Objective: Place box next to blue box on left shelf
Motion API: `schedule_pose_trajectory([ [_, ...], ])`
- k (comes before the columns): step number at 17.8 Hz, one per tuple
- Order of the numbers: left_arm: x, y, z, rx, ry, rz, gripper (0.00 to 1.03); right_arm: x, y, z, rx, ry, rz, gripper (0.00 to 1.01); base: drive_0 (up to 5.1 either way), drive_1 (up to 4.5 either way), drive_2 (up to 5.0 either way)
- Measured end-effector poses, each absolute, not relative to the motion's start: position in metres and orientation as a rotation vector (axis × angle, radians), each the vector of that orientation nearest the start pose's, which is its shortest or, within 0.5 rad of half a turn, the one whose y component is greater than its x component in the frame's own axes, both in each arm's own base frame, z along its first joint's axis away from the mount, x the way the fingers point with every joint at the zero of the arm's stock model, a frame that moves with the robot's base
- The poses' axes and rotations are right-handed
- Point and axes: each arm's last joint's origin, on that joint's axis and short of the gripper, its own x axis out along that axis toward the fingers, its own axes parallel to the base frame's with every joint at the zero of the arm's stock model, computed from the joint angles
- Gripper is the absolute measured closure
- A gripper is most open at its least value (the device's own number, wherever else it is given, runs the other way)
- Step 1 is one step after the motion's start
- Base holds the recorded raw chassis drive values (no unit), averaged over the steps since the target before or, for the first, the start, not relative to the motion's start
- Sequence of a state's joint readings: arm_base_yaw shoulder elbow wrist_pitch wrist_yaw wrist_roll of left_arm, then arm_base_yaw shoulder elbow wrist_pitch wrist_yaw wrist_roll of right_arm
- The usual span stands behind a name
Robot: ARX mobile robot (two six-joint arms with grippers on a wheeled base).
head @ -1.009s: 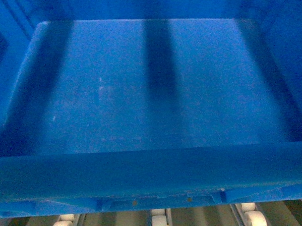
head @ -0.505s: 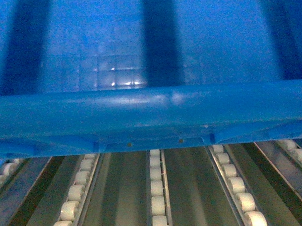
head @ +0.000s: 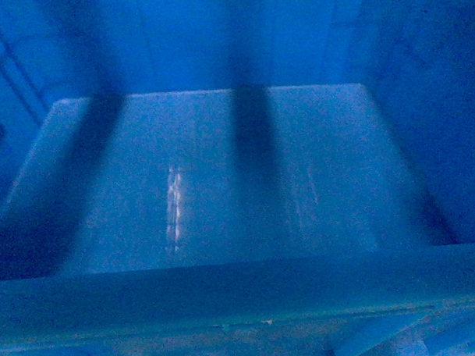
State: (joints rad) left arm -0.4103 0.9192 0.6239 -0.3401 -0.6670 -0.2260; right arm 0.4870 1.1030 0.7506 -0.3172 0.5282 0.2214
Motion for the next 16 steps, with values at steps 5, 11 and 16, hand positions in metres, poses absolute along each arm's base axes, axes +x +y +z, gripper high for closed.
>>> schedule_pose_trajectory([
  [5,0.205,-0.041,0.220,0.092,0.632,0.286,0.88,0.232,0.097,0.223,-0.074,0.717,-0.068,0.85,0.0,0.00,0.0],
  [11,0.223,-0.044,0.203,0.079,0.631,0.235,0.90,0.247,0.093,0.208,-0.063,0.745,-0.090,0.86,0.0,0.00,0.0],
  [16,0.240,-0.045,0.197,0.101,0.620,0.230,0.90,0.260,0.096,0.196,-0.066,0.771,-0.098,0.86,0.0,0.00,0.0],
])
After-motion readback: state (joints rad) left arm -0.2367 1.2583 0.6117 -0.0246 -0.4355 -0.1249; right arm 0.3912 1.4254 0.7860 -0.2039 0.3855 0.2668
